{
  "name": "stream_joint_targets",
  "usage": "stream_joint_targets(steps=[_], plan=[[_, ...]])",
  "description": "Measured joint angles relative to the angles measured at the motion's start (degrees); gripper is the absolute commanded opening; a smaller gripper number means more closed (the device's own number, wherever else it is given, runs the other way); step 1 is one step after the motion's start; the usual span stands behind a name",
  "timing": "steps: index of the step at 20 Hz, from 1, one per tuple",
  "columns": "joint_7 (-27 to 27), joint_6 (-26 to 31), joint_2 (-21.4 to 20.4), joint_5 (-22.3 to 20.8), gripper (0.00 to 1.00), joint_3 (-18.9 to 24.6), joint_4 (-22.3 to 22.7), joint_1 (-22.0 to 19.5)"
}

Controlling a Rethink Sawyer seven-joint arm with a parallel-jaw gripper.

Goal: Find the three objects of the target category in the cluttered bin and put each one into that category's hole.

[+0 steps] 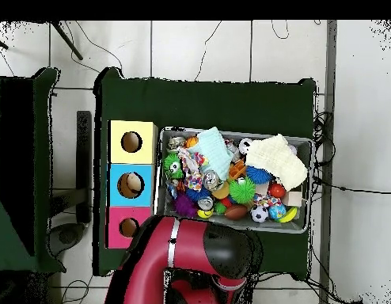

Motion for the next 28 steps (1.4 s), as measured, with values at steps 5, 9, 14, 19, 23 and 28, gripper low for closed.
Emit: stream_joint_targets(steps=[5,9,14,19,23,28], plan=[[-0.45,0.05,-0.19,0.78,1.0,0.29,0.31,0.01],[-0.77,0.05,-0.35,1.74,1.0,0.51,0.62,0.24],[-0.99,-0.01,-0.58,3.52,1.0,0.72,1.14,0.92],[-1.07,-0.01,-0.67,4.23,1.0,0.78,1.37,1.2],[-1.2,-0.03,-0.71,4.53,1.0,0.84,1.47,1.24],[-1.23,-0.05,-0.71,4.56,1.0,0.87,1.48,1.24]])
